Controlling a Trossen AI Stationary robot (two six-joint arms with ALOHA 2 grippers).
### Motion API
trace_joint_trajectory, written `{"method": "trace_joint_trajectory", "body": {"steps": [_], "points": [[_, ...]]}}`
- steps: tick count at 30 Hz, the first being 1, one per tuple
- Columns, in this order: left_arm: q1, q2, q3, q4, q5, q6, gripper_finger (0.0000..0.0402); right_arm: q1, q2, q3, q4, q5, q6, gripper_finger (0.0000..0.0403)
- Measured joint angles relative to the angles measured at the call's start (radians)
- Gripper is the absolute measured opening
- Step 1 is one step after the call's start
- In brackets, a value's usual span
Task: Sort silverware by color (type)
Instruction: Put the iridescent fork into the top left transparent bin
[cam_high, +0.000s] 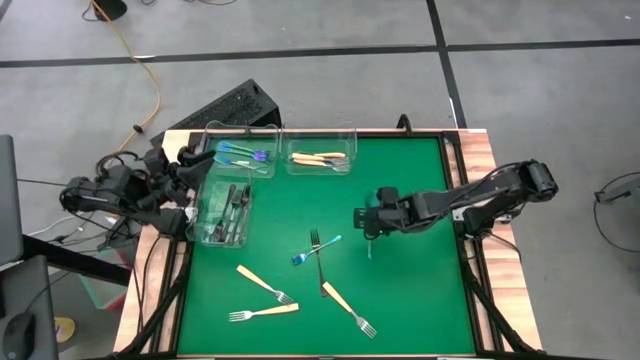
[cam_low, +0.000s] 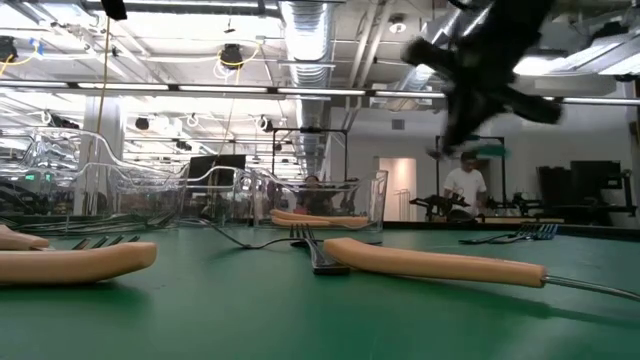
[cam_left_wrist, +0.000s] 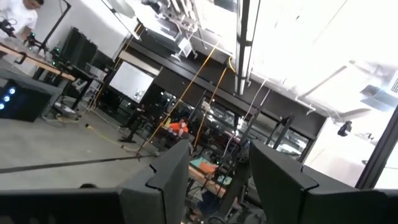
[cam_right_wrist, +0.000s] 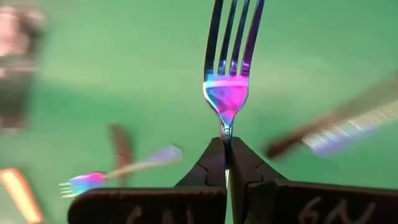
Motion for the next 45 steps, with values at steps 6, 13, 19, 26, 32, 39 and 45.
{"method": "trace_joint_trajectory", "body": {"steps": [6, 13, 19, 26, 32, 39, 45], "points": [[0.000, -0.027, 0.000, -0.002, 0.001, 0.008, 0.0153, -0.064, 0.000, 0.026, 0.263, 0.078, -0.239, 0.0006], [0.000, -0.027, 0.000, -0.003, 0.037, -0.004, 0.0153, -0.146, 0.000, 0.025, 0.552, 0.110, -0.535, 0.0006], [0.000, -0.027, 0.000, -0.001, 0.053, -0.031, 0.0153, -0.209, 0.001, 0.025, 0.863, 0.118, -0.833, 0.0006], [0.000, -0.027, 0.000, 0.002, 0.033, -0.036, 0.0153, -0.262, 0.112, 0.081, 1.181, 0.056, -1.187, 0.0006], [0.001, -0.027, 0.000, 0.015, -0.013, -0.019, 0.0153, -0.338, 0.319, 0.301, 1.145, -0.130, -1.335, 0.0006], [0.001, -0.026, 0.000, 0.063, -0.090, 0.015, 0.0153, -0.444, 0.581, 0.664, 1.029, -0.420, -1.404, 0.0006], [0.001, -0.027, 0.000, 0.068, -0.167, 0.024, 0.0153, -0.511, 0.809, 0.977, 0.979, -0.531, -1.426, 0.0006]]}}
